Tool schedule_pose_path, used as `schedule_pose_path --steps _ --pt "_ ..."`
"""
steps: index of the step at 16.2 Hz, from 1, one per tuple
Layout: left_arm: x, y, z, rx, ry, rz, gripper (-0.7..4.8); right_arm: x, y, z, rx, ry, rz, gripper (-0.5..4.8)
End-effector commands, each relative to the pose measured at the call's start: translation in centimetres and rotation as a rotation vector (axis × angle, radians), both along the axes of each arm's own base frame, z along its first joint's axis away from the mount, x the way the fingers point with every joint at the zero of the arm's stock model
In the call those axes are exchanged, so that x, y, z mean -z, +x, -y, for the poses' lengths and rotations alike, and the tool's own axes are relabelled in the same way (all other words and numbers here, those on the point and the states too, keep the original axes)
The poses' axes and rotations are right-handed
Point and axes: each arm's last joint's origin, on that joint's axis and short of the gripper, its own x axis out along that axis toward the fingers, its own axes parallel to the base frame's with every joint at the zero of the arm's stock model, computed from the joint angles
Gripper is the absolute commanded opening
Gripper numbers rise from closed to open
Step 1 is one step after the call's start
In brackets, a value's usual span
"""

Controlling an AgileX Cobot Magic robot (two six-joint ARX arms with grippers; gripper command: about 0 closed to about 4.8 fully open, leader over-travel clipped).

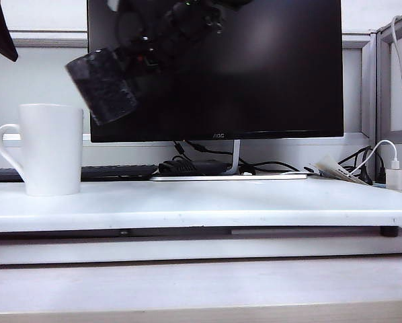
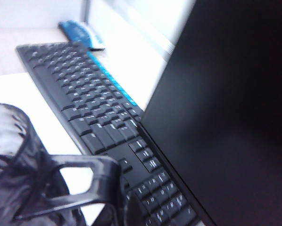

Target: Carefully pick up the black cup and pour some water from the black cup into the white cup.

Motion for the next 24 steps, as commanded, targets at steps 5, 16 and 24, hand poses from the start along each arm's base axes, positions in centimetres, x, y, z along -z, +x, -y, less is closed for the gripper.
schedule_pose_path --steps 5,16,24 --pt "-0.1 0.0 -0.2 -0.023 0.012 0.010 4.79 -1.5 -1.0 -0.9 0.041 -0.097 0.202 -0.06" --pt "0.1 0.0 -0.2 -0.039 0.021 0.006 4.79 -3.7 -1.7 -1.0 0.083 -0.183 0.361 -0.06" --pt "0.4 0.1 -0.2 -0.039 0.023 -0.010 4.79 -4.1 -3.2 -2.4 0.064 -0.306 0.465 -0.06"
